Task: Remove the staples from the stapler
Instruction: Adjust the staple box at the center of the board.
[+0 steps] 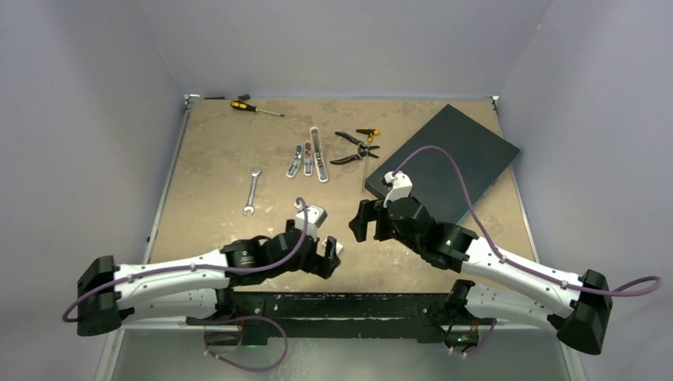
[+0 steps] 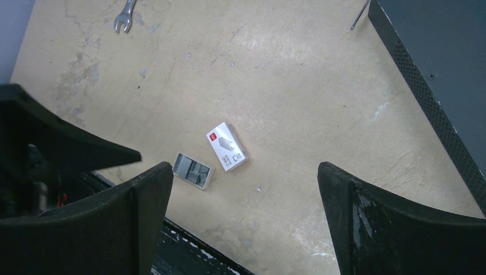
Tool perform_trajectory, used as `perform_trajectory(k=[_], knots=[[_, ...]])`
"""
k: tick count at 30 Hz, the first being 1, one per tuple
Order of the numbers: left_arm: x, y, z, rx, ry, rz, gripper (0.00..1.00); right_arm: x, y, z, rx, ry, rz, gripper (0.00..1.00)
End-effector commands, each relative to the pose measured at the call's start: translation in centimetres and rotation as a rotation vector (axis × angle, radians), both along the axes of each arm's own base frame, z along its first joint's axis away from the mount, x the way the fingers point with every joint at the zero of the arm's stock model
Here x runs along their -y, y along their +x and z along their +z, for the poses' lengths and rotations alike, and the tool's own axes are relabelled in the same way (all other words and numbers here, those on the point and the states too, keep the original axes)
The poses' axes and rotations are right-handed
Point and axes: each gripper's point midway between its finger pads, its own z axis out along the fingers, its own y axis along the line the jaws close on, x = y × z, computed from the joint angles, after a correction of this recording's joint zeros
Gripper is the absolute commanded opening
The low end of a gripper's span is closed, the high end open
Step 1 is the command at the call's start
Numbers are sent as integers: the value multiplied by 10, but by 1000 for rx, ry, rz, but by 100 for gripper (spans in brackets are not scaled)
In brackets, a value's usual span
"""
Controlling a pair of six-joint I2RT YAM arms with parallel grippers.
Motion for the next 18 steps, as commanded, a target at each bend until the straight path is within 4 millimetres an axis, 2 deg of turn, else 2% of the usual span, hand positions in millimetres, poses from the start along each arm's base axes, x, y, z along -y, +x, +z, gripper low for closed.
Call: perform_trajectory(k=[1, 6, 8, 10, 14, 18], knots=[[-29, 23, 42, 328, 113, -127, 94, 1, 6, 6, 40, -2, -12, 99], [-23, 30, 82, 662, 5, -277, 92, -1, 6, 6, 41, -31, 17, 99], [-27, 38, 83, 743, 104, -316, 93, 0, 6, 7, 47, -48, 24, 99], [-27, 38, 70, 784, 250, -454, 94, 0, 7, 8, 56, -62, 33, 99], [-32, 31, 25, 765, 496, -736, 94, -1, 10, 10, 73, -87, 46, 99], [-28, 12, 13, 749, 441, -876, 94, -1, 12, 8, 75, -110, 48, 99]])
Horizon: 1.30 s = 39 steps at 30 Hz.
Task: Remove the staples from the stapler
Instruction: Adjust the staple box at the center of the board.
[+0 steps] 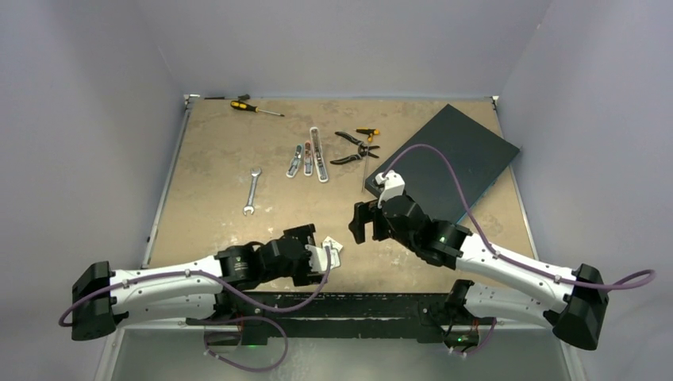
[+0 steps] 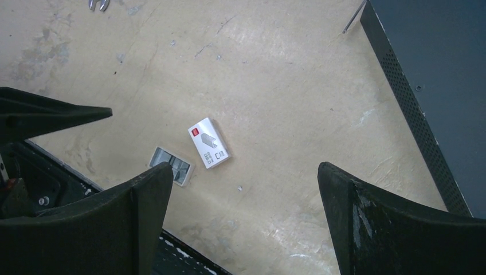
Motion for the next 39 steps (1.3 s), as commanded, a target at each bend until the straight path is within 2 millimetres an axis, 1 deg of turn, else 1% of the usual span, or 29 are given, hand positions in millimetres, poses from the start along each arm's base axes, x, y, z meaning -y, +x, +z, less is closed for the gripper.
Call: perform_trajectory(k=[1, 2, 4, 6, 8, 10, 12, 13, 14, 17, 19, 20, 22, 24, 26, 28, 30, 34, 37, 39], knots=[[8, -17, 4, 42, 33, -238, 94, -3, 9, 16, 47, -13, 1, 99], [7, -18, 4, 46, 26, -248, 93, -4, 9, 15, 47, -15, 6, 99], [4, -11, 2, 50, 22, -247, 93, -5, 9, 12, 44, -22, 14, 99], [3, -8, -7, 2, 8, -263, 93, -5, 8, 10, 40, -23, 18, 99], [5, -9, -13, -65, -14, -296, 92, -5, 9, 8, 33, -10, 19, 99], [8, -12, -18, -109, -23, -325, 91, -2, 14, 5, 9, 33, 30, 99], [9, -17, -20, -144, -20, -356, 90, 2, 19, -3, -19, 74, 59, 99], [10, -18, -21, -150, -26, -367, 90, 0, 18, -5, -29, 92, 98, 99], [10, -19, -22, -153, -30, -376, 90, 0, 20, -13, -35, 83, 114, 99], [10, -20, -24, -159, -42, -386, 90, -12, 18, -30, -53, 45, 219, 99], [9, -20, -25, -161, -45, -391, 90, -21, 20, -37, -22, 31, 285, 99], [9, -21, -25, -164, -45, -396, 90, -23, 25, -38, 7, 28, 295, 99], [8, -21, -23, -154, -50, -403, 89, -28, 25, -42, 48, 42, 330, 99], [8, -21, -19, -141, -62, -404, 89, -30, 24, -40, 106, 73, 354, 99], [8, -21, -14, -128, -76, -409, 89, -30, 21, -34, 182, 100, 378, 99], [9, -20, -9, -113, -87, -409, 89, -31, 14, -31, 247, 128, 425, 98], [8, -18, -5, -100, -89, -397, 88, -38, 11, -23, 315, 134, 462, 97], [7, -12, -1, -87, -90, -363, 87, -49, 13, -32, 337, 49, 508, 91], [9, -13, 4, -78, -105, -374, 87, -63, 4, -41, 345, 5, 548, 88], [10, -13, 7, -67, -115, -379, 87, -72, -5, -54, 334, -24, 569, 86]])
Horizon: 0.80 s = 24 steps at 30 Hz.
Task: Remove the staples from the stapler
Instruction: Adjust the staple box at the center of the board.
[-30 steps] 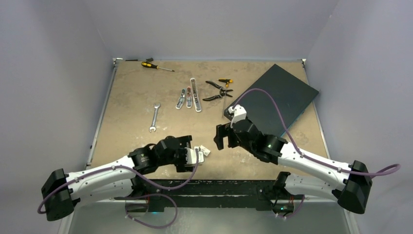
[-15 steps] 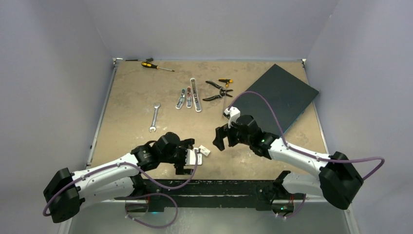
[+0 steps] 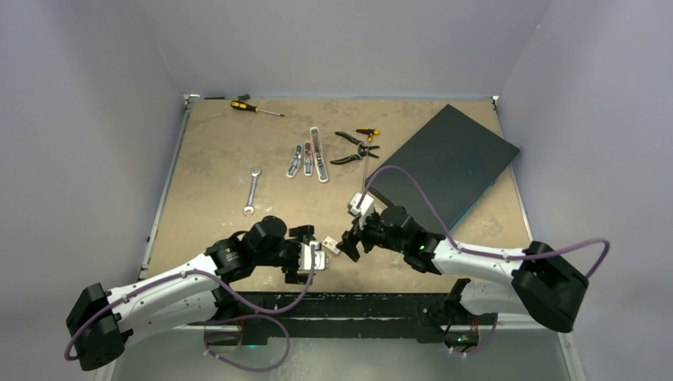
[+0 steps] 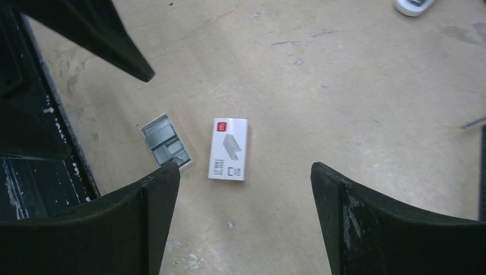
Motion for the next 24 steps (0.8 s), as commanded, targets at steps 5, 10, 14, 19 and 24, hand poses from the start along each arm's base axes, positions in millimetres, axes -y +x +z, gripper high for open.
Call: perform_trajectory(k=[5, 10, 14, 19, 24], knots=[[7, 3, 31, 73, -96, -18, 87, -25, -3, -5, 130, -53, 47, 82], [6, 3, 37, 89, -117, -15, 87, -27, -5, -15, 73, -73, 38, 74], [7, 4, 39, 95, -123, -13, 87, -32, -3, -28, 31, -112, 35, 70], [7, 5, 38, 90, -118, -9, 87, -35, -3, -34, 18, -133, 42, 75], [7, 6, 38, 90, -112, -5, 87, -38, -1, -41, -2, -160, 43, 74]])
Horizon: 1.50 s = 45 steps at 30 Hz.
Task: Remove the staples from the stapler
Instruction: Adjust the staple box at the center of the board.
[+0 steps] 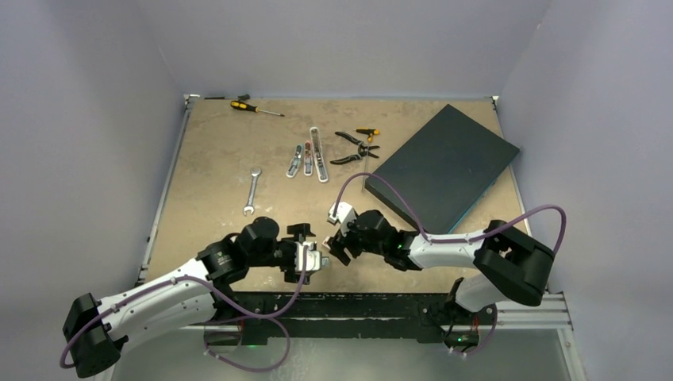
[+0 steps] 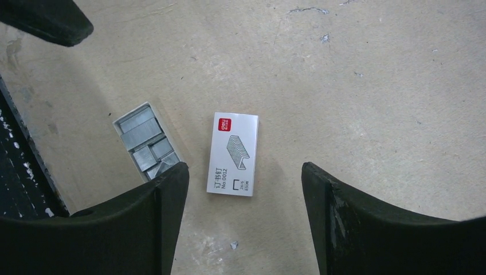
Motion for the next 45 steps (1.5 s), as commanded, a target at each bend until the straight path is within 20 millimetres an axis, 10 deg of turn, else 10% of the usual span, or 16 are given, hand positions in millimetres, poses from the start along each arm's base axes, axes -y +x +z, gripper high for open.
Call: perform_trajectory(k=[1, 16, 30, 40, 45], knots=[[6, 5, 13, 30, -32, -3, 87, -10, 7, 9, 6, 9, -10, 73], [2, 17, 21, 84, -44, 50, 87, -14, 0, 1, -27, -6, 26, 66], [-28, 37, 116, 315, -296, 258, 87, -29, 13, 4, -16, -77, 54, 62], [-36, 34, 127, 344, -321, 272, 87, -36, 10, 10, -72, -180, 122, 61], [-41, 32, 130, 359, -333, 275, 87, -9, -2, 8, -62, -336, 244, 69]])
